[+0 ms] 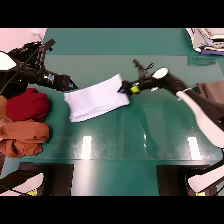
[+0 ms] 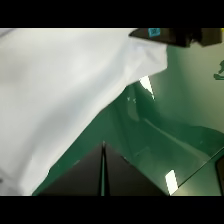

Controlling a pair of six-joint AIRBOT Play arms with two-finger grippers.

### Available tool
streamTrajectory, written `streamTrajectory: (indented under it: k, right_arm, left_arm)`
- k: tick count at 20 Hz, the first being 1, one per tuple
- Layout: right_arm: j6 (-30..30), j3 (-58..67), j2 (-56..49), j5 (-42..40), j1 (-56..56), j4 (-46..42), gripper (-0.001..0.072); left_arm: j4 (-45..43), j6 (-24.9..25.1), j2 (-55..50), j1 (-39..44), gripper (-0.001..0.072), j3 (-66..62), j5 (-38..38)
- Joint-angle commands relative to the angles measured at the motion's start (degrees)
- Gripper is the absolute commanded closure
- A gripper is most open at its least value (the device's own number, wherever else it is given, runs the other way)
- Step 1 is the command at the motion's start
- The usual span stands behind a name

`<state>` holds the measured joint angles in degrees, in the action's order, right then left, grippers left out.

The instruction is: Fold the shirts.

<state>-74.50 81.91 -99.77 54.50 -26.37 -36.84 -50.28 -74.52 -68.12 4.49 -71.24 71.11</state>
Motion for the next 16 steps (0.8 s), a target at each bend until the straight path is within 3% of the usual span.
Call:
streamTrajectory:
  k: [1,4,9,16]
  right_arm:
    - [-3.30,1.18,6.78,0.61,9.88,-9.97,0.0701]
    - [-4.24,1.18,13.73,4.02,23.26,-16.94,0.0701]
    - [-4.11,1.20,20.44,2.75,44.65,-17.79,0.0701]
    - [-2.10,1.29,19.10,-4.37,57.33,-12.22,0.0701]
  left_arm:
    - [0.13,-0.70,0.02,3.89,0.0682,-0.04,-1.22]
    - [0.13,-1.11,0.02,10.03,0.0682,-0.04,-5.55]
    - [0.15,-2.23,0.02,19.28,0.0682,-0.07,-13.31]
    - [-0.11,-6.36,0.02,23.50,0.0682,-0.04,-14.49]
